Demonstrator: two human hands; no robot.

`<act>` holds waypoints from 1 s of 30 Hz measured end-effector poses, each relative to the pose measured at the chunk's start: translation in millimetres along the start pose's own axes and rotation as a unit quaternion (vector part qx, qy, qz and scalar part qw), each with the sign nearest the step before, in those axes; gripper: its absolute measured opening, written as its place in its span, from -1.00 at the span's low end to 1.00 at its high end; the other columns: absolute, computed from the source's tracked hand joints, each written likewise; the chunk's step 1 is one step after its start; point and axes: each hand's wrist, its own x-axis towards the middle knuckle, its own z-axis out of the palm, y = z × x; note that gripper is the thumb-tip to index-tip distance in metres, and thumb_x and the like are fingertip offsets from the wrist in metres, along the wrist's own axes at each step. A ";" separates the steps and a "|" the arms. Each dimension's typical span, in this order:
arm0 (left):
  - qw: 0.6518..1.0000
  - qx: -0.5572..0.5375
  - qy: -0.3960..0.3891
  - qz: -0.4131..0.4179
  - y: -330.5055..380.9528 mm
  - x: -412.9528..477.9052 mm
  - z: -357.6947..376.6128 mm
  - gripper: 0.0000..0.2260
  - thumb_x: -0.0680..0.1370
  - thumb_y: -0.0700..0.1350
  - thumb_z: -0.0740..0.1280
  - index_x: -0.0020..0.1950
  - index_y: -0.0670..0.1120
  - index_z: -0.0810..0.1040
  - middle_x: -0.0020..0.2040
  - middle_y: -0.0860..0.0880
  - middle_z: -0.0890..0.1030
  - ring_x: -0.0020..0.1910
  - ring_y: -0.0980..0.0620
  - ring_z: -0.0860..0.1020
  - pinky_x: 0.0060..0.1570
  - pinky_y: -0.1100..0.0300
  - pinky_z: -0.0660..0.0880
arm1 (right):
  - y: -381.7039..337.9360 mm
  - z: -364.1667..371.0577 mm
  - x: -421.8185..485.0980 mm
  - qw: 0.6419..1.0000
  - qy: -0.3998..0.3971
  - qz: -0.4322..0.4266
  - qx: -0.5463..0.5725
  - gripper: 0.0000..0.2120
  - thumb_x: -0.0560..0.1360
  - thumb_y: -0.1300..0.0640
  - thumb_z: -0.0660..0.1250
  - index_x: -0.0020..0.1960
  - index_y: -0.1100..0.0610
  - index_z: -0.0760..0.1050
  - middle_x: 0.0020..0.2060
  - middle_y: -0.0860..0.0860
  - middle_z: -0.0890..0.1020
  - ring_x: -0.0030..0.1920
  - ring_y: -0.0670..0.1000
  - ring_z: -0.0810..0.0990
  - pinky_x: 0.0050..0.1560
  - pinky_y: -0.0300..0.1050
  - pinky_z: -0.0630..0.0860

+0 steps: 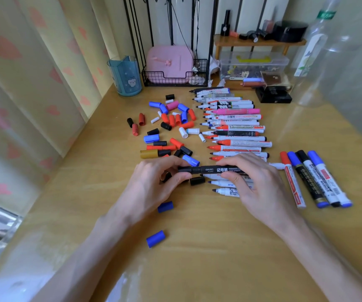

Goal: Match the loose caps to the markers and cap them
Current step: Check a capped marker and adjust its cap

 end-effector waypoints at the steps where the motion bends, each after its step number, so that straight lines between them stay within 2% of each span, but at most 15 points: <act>1: 1.000 -0.002 0.006 0.004 0.5 -0.3 0.0 -0.86 0.59 0.01 0.48 0.11 0.00 0.70 -0.25 0.35 0.56 -0.26 0.25 0.51 -0.18 0.41 0.38 | -0.8 0.6 0.1 1.000 0.007 -0.003 -0.001 -0.83 0.59 0.28 0.43 0.15 0.13 0.65 0.02 -0.09 0.68 0.12 -0.02 0.62 0.15 -0.09 0.51; 6: 0.999 -0.003 0.027 0.019 4.6 -0.5 0.0 -0.80 0.57 0.03 0.46 0.09 -0.05 0.72 -0.22 0.32 0.57 -0.28 0.30 0.51 -0.18 0.43 0.39 | -6.5 -0.4 0.4 0.999 0.041 -0.018 -0.011 -0.84 0.58 0.25 0.36 0.12 0.17 0.68 -0.01 -0.06 0.70 0.08 0.00 0.63 0.13 -0.14 0.51; 11: 0.998 -0.009 0.046 0.029 7.2 -2.3 0.7 -0.86 0.56 -0.03 0.47 0.06 -0.05 0.72 -0.21 0.25 0.59 -0.27 0.18 0.54 -0.20 0.29 0.48 | -9.1 -0.8 -0.6 0.998 0.054 -0.018 -0.009 -0.84 0.57 0.27 0.37 0.10 0.17 0.68 -0.05 -0.07 0.70 0.03 -0.02 0.62 0.11 -0.18 0.50; 16: 1.000 0.011 -0.007 0.010 5.5 4.7 -0.7 -0.87 0.59 -0.01 0.48 0.09 -0.02 0.70 -0.23 0.31 0.56 -0.25 0.31 0.52 -0.19 0.47 0.36 | -1.5 4.3 2.4 1.000 0.020 0.004 0.007 -0.80 0.55 0.38 0.42 0.11 0.16 0.66 -0.02 -0.07 0.69 0.08 -0.03 0.63 0.13 -0.14 0.50; 19: 1.000 0.003 -0.022 -0.007 4.2 11.7 -6.8 -0.91 0.59 -0.03 0.48 0.06 0.00 0.69 -0.23 0.26 0.60 -0.23 0.33 0.54 -0.19 0.47 0.34 | -0.3 4.2 7.2 1.000 0.017 0.006 -0.011 -0.79 0.56 0.38 0.41 0.12 0.15 0.64 -0.01 -0.07 0.67 0.09 0.02 0.60 0.13 -0.16 0.48; 23: 0.999 0.004 -0.050 -0.015 3.6 6.3 -7.9 -0.95 0.60 -0.02 0.47 0.02 0.03 0.67 -0.26 0.22 0.58 -0.28 0.29 0.51 -0.23 0.43 0.32 | -1.0 5.3 6.1 0.998 0.019 -0.033 -0.041 -0.78 0.54 0.43 0.40 0.11 0.20 0.64 -0.04 -0.04 0.65 0.02 0.05 0.56 0.10 -0.20 0.46; 26: 0.998 -0.018 -0.055 -0.035 1.5 4.8 -7.7 -0.97 0.61 -0.04 0.46 0.02 0.03 0.67 -0.27 0.22 0.58 -0.30 0.27 0.50 -0.24 0.42 0.32 | -1.0 5.4 5.4 0.996 0.039 -0.063 -0.040 -0.83 0.58 0.35 0.33 0.10 0.24 0.66 -0.05 0.00 0.66 -0.01 0.10 0.57 0.06 -0.14 0.48; 30: 0.995 -0.043 -0.068 -0.056 0.7 5.5 -8.4 -0.96 0.62 -0.07 0.45 0.03 0.01 0.70 -0.30 0.26 0.58 -0.30 0.22 0.50 -0.26 0.40 0.34 | -1.8 4.7 4.3 0.992 0.063 -0.096 -0.043 -0.74 0.61 0.27 0.21 0.11 0.28 0.67 -0.05 0.04 0.68 -0.04 0.12 0.58 0.01 -0.06 0.54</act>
